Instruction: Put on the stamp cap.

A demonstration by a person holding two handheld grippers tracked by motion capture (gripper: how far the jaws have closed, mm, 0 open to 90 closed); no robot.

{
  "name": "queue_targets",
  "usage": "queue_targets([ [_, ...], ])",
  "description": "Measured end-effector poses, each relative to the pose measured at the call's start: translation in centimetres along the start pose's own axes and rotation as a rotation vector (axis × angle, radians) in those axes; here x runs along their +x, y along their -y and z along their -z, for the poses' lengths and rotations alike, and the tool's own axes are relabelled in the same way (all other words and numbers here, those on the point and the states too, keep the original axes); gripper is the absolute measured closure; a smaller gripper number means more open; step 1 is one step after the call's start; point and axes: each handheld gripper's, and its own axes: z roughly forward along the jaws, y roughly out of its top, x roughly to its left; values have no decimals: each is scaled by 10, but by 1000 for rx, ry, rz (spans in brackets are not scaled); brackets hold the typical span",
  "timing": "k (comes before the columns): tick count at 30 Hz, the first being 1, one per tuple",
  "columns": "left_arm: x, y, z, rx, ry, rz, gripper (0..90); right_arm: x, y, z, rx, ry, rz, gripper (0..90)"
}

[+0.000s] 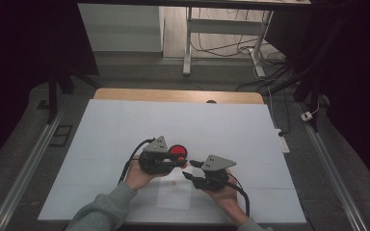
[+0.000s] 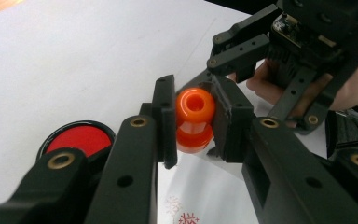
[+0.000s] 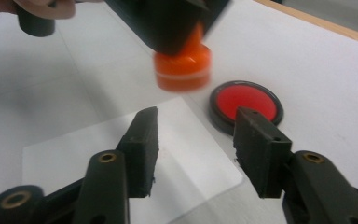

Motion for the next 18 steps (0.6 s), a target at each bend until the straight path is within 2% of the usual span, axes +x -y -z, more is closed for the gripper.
queue_targets([
  [5, 3, 0, 5, -5, -3, 10, 723, -9, 5, 10, 6, 37, -17, 459],
  [12, 7, 0, 9, -10, -7, 19, 723, -22, 15, 31, -5, 80, -72, 444],
  [18, 10, 0, 13, -9, -16, 32, 723, -30, 25, 49, 6, 112, -78, 432],
])
